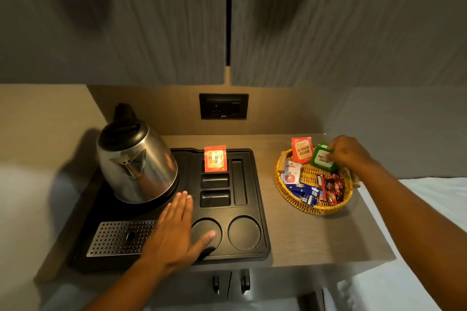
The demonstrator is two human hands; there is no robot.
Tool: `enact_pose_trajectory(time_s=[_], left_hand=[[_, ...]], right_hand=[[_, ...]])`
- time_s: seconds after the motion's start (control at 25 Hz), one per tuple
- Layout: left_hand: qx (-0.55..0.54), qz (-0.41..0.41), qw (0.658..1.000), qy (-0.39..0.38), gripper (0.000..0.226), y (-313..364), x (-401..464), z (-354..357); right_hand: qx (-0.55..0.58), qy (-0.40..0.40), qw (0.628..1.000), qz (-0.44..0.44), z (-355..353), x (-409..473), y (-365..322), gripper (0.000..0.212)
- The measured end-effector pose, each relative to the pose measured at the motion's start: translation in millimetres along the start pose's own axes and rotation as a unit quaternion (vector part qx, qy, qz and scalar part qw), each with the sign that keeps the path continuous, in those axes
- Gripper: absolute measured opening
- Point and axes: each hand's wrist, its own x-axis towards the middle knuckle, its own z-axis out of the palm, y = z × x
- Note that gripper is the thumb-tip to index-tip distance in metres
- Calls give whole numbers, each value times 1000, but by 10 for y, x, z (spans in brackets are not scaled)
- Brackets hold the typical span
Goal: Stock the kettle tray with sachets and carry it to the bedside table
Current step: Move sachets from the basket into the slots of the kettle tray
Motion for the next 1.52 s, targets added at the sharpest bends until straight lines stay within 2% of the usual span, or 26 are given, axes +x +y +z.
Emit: enact_pose_trajectory(time_s=[0.08,0.2,0.32,0.44,0.56,0.8,0.88,0.96,1.0,1.04,1.12,1.2,1.36,1.44,1.52], left_hand=[[2,4,1000,2,112,11,-2,-9],[2,7,1000,5,113,11,7,-8],[-4,12,1000,11,112,1,5,3],[-6,10,1000,14,112,-7,9,23],[-9,12,1000,25,111,-17,19,58],[-23,19,999,41,110,-46,43,112],[-25,15,999,36,110,-53,37,109],[-27,8,999,34,110,-49,49,111],[-27,6,999,35,110,-49,47,116],[-25,8,999,33,110,-47,48,115],[-24,11,999,30,112,-51,40,111],[-26,9,999,32,112,-44,37,104],[-26,16,999,30,112,-43,34,96],[-25,16,999,30,112,-43,32,90],[-27,13,999,34,112,-34,26,81]], right_hand=[[29,5,999,-25,-228,-51,-126,10],[59,39,989,-132,-339,-249,-708,11],[80,-65,966,-239,70,-540,-1571,15],[59,-163,956,-238,617,-676,-2183,28],[37,-201,953,-225,884,-617,-2384,35],[96,-201,957,-188,1032,-539,-2308,44],[141,-120,966,-181,925,-499,-2020,48],[171,18,976,-136,751,-397,-1527,45],[157,66,981,-98,675,-328,-1251,45],[120,81,988,-57,615,-269,-999,49],[34,13,999,-4,586,-227,-714,62],[14,-62,998,-2,683,-256,-628,60],[46,-44,998,-14,676,-328,-623,13],[40,-45,998,-10,545,-362,-611,22],[34,-27,999,-16,341,-431,-613,22]])
